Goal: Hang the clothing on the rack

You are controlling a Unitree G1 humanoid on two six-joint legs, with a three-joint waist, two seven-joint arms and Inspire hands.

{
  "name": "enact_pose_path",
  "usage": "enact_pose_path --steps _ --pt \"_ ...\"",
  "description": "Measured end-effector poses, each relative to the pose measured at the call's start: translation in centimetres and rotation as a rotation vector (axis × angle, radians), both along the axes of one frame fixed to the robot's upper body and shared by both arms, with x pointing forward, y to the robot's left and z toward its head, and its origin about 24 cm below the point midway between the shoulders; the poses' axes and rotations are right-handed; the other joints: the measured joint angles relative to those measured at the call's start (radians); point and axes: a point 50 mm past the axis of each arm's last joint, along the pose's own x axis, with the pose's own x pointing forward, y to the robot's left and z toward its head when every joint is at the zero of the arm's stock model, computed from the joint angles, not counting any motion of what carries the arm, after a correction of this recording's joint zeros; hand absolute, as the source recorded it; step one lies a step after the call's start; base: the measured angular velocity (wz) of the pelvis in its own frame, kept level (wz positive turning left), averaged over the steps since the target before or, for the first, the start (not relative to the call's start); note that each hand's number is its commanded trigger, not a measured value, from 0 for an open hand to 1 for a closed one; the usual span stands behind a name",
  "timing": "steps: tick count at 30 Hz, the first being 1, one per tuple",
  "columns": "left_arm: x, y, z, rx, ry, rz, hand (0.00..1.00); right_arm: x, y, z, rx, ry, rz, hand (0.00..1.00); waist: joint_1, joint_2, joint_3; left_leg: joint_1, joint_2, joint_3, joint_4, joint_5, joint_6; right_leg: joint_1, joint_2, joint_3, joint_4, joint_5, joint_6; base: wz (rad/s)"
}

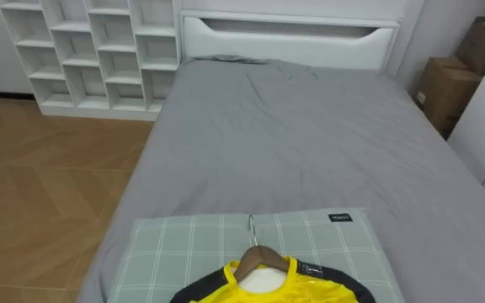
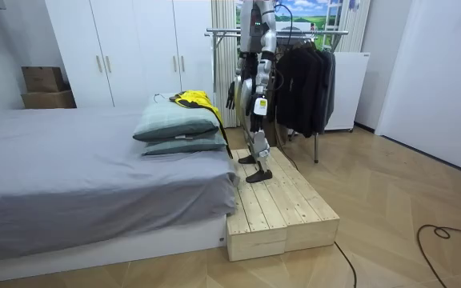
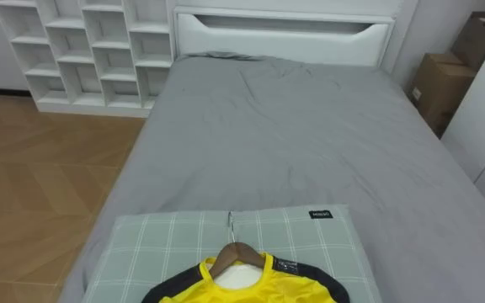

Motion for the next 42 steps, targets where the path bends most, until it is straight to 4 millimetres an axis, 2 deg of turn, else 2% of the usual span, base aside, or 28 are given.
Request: enact_pose_path --steps 25,42 --pt "0.16 -0.10 -0.02 -0.006 -0.006 0.007 0.00 0.00 -0.11 0.03 0.011 -0.009 -0.024 0.00 -0.002 0.006 0.0012 0.002 0.000 0.000 0.000 0.000 0.000 0.001 0.000 0.000 0.001 0.000 0.000 0.00" --pt "-0.22 -0.01 0.00 0.020 0.014 0.005 0.00 -0.14 -0.10 0.01 0.004 0.008 -0.025 0.00 -0.001 -0.007 0.0055 0.003 0.000 0.001 0.000 0.000 0.000 -0.001 0.000 -0.001 0.001 0.000 0.000 0.00"
